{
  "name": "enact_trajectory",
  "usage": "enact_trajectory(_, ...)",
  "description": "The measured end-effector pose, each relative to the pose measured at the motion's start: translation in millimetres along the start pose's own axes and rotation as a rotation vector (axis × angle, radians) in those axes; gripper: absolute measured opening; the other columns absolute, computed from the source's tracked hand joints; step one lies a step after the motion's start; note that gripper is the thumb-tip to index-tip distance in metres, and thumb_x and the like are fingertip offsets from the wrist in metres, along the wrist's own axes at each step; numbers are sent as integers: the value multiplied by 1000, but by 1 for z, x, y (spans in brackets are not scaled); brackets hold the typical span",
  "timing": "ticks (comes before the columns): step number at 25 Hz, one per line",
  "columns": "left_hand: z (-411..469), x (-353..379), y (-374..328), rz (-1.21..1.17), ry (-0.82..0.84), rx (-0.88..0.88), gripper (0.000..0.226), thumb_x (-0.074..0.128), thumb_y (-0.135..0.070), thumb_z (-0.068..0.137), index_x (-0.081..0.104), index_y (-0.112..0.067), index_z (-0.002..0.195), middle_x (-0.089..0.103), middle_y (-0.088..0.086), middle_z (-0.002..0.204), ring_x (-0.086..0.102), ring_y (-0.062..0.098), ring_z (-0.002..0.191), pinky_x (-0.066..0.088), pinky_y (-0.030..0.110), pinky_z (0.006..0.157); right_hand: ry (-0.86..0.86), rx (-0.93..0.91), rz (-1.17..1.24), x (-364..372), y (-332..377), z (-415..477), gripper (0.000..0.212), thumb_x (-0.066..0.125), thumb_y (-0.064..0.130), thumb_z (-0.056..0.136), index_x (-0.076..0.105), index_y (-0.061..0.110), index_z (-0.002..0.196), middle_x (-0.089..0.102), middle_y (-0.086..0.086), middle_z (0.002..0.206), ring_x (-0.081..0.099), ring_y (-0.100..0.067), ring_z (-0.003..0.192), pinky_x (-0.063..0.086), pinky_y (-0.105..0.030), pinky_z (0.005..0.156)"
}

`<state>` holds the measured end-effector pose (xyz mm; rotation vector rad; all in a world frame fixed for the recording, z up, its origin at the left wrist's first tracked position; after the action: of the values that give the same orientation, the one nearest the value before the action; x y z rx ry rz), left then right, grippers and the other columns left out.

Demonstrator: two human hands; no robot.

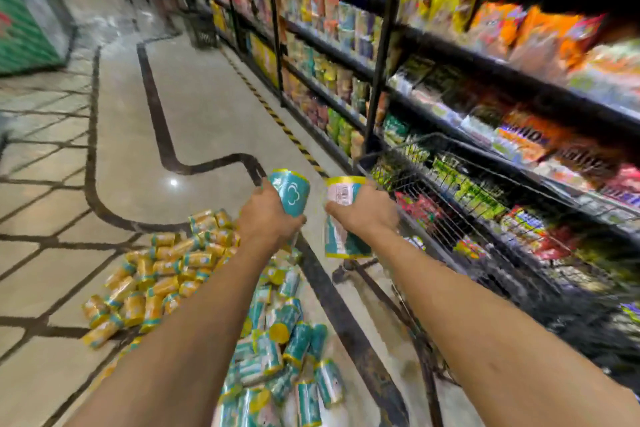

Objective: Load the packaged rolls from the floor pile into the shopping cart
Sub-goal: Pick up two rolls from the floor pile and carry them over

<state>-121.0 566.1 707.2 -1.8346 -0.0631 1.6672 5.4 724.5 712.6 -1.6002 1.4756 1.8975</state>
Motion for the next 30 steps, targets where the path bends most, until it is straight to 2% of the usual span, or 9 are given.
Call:
enact_trajectory(5, 40, -32, -126, 56, -45, 185, 76, 77, -45, 69, 43, -6, 124, 58, 15, 119, 58, 35, 108, 47, 40, 82, -181, 65, 31, -108, -9, 42, 79, 69, 60, 74, 43, 8, 127, 57, -13, 125, 56, -33, 116, 48, -37, 87)
enact_trajectory(10, 81, 28, -223, 105, 18, 291, 80, 75, -49, 70, 41, -7, 128, 58, 13, 119, 58, 32, 109, 48, 37, 82, -232, 181, 6, -150, -70, 102, 87, 67, 61, 75, 37, 4, 133, 55, -15, 128, 55, -33, 118, 47, -37, 90)
enact_trajectory(13, 111, 80, -267, 107, 82, 319, 87, 76, -49, 67, 37, -7, 133, 60, 11, 118, 59, 31, 108, 49, 37, 83, -208, 258, 21, -153, -111, 149, 84, 67, 60, 75, 38, 6, 132, 55, -13, 128, 55, -32, 117, 47, -37, 88)
enact_trajectory(18, 143, 143, -294, 174, 199, 319, 78, 77, -50, 65, 42, -10, 122, 60, 11, 116, 59, 31, 106, 50, 38, 83, -157, 351, 49, -148, -162, 199, 83, 68, 60, 76, 38, 5, 131, 56, -13, 127, 57, -31, 115, 48, -36, 86)
enact_trajectory(24, 166, 198, -311, 295, 293, 354, 95, 74, -57, 69, 29, -10, 139, 56, 9, 123, 58, 27, 109, 48, 36, 83, -67, 473, 104, -113, -202, 235, 82, 67, 61, 76, 39, 7, 131, 57, -12, 127, 57, -30, 114, 48, -35, 86)
enact_trajectory(30, 199, 279, -309, 316, 439, 413, 94, 76, -51, 69, 30, -7, 138, 57, 11, 123, 57, 29, 112, 47, 37, 88, -29, 642, 192, -52, -247, 266, 82, 67, 59, 77, 39, 5, 130, 59, -13, 126, 58, -31, 115, 48, -35, 87)
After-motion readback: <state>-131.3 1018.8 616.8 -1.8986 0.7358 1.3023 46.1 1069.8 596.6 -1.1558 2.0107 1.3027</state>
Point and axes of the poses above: each hand's wrist, its own z-axis towards the middle knuckle, its own x-axis out of the palm, y = z × x, the point moved 10 cm from there along z, towards the middle knuckle
